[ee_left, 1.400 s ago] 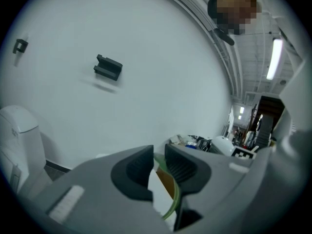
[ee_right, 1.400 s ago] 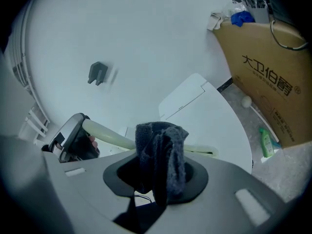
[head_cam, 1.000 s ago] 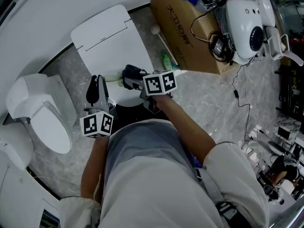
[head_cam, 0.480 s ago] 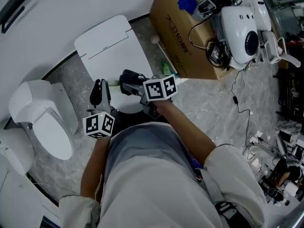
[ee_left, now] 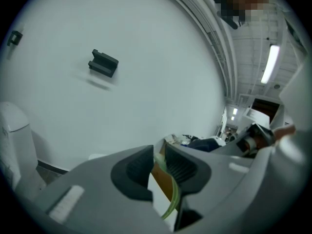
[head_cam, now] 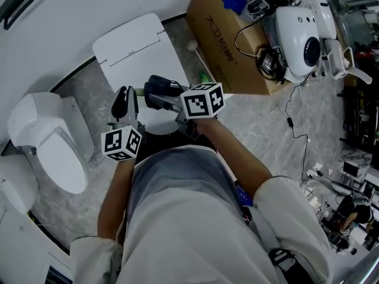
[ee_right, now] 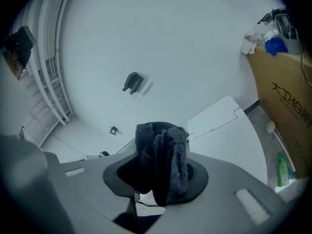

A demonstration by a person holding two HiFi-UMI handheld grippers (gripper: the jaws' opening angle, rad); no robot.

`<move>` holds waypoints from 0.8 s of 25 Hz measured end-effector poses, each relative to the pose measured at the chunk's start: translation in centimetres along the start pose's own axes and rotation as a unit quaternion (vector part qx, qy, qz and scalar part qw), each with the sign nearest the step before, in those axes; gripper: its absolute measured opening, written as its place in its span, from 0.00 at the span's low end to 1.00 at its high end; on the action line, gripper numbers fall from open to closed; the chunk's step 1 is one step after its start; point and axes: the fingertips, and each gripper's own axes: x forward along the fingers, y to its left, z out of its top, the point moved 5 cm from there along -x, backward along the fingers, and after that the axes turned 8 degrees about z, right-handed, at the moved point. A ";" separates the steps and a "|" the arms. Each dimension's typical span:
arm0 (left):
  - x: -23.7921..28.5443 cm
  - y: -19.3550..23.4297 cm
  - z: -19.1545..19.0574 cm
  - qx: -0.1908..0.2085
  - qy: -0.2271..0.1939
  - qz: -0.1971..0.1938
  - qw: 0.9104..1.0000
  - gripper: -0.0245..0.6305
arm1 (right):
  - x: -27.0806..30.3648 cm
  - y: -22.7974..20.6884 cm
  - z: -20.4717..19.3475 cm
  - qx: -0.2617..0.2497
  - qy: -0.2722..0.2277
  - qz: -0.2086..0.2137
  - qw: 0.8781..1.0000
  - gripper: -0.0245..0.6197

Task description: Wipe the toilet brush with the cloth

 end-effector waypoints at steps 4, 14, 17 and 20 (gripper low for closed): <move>0.5 -0.6 0.3 0.015 0.001 -0.010 1.000 0.04 | -1.5 1.1 1.7 -0.060 -0.014 -0.002 0.998 0.20; -0.2 -2.9 0.6 0.044 0.005 0.008 0.999 0.04 | -9.3 2.7 3.4 -0.193 -0.036 -0.044 0.980 0.20; -0.9 -4.1 0.3 0.056 0.007 0.009 0.998 0.04 | -11.3 2.6 3.1 -0.204 -0.040 -0.050 0.977 0.20; -1.6 -4.8 0.3 0.058 0.006 0.020 0.998 0.04 | -12.5 2.4 2.7 -0.212 -0.037 -0.051 0.975 0.20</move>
